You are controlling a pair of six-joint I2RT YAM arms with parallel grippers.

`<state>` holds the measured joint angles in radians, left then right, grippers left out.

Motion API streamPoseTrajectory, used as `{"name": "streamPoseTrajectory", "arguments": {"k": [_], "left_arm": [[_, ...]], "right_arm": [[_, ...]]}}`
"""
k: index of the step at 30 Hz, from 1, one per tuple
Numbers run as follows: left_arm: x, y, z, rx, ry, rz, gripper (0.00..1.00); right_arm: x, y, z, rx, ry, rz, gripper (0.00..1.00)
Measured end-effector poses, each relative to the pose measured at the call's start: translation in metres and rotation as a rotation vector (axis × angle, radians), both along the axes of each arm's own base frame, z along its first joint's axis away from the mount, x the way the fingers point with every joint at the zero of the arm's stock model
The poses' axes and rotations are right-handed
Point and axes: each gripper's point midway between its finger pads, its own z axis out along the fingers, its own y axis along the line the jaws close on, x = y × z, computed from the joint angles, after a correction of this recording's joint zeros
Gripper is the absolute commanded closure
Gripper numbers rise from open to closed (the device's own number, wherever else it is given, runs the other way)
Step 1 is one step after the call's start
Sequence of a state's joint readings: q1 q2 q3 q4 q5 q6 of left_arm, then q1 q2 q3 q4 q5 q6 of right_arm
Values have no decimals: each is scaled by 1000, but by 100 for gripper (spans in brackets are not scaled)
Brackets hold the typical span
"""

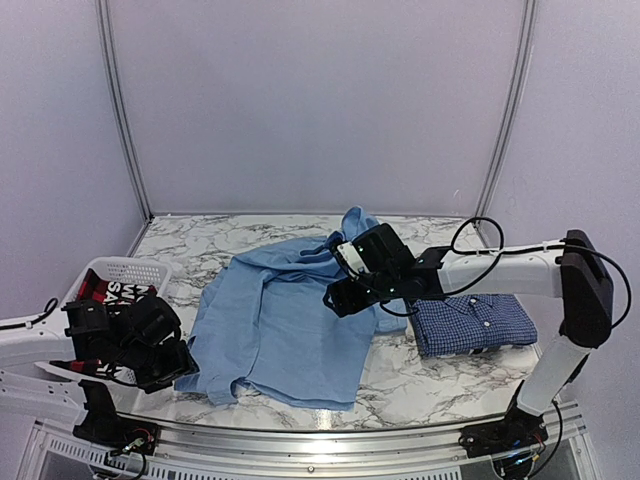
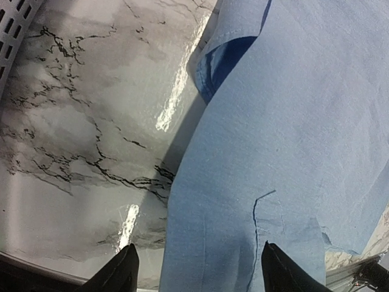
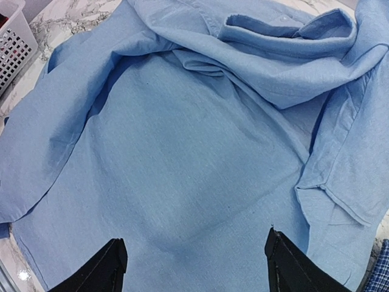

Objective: Fold and stack the long sleeve shirts
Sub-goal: Pick up the sleeve from the center of the board.

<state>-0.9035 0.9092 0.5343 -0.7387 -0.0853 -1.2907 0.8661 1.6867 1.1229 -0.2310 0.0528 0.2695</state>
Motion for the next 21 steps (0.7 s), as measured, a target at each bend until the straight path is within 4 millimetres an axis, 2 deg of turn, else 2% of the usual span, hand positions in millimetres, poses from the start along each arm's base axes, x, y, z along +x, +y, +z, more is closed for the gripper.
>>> {"name": "streamPoseTrajectory", "arguments": {"k": [5,10,13,21], "left_arm": [[-6,-4,-3,-2,20,6,30],[-9,-5,-6,1,34,21,39],[-8,-6,-5,-9,30,35,50],[-2,-9,-4,-17,3,48,90]], "right_arm": [[1,1,1,6,-5,0,26],[1,1,1,7,-6,0,25],[1,1,0,7,-5,0,26],[0,2,-6,-3,6,3,26]]}}
